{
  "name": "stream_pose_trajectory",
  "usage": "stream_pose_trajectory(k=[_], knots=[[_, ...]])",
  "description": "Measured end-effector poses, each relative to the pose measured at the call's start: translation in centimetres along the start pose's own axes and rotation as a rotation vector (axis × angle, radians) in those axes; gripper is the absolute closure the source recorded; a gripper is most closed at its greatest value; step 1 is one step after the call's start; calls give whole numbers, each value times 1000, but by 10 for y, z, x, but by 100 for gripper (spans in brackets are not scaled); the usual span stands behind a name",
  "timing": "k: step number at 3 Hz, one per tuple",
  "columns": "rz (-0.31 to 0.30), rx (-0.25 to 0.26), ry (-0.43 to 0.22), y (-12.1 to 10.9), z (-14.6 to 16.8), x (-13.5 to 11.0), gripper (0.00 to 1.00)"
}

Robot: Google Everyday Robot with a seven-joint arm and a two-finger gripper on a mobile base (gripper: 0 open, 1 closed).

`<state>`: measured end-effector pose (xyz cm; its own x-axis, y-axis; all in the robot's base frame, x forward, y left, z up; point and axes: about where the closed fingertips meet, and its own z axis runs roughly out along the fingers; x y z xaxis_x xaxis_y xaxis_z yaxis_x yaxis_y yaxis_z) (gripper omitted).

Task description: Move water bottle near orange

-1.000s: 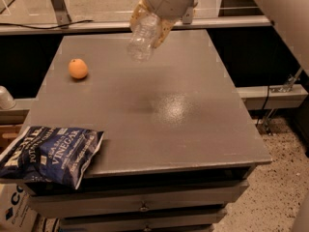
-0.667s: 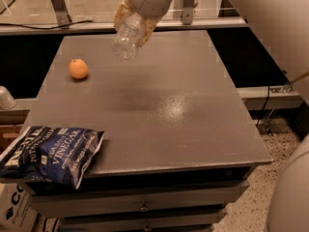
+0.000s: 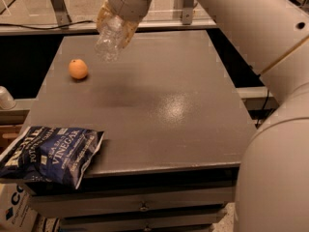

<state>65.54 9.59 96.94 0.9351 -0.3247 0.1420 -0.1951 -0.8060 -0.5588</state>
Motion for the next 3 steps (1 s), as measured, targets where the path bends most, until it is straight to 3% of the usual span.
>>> stream_pose_trajectory(k=[1, 3], knots=[[-32, -3, -27, -3, 18, -12, 100], [-38, 0, -36, -2, 22, -15, 100]])
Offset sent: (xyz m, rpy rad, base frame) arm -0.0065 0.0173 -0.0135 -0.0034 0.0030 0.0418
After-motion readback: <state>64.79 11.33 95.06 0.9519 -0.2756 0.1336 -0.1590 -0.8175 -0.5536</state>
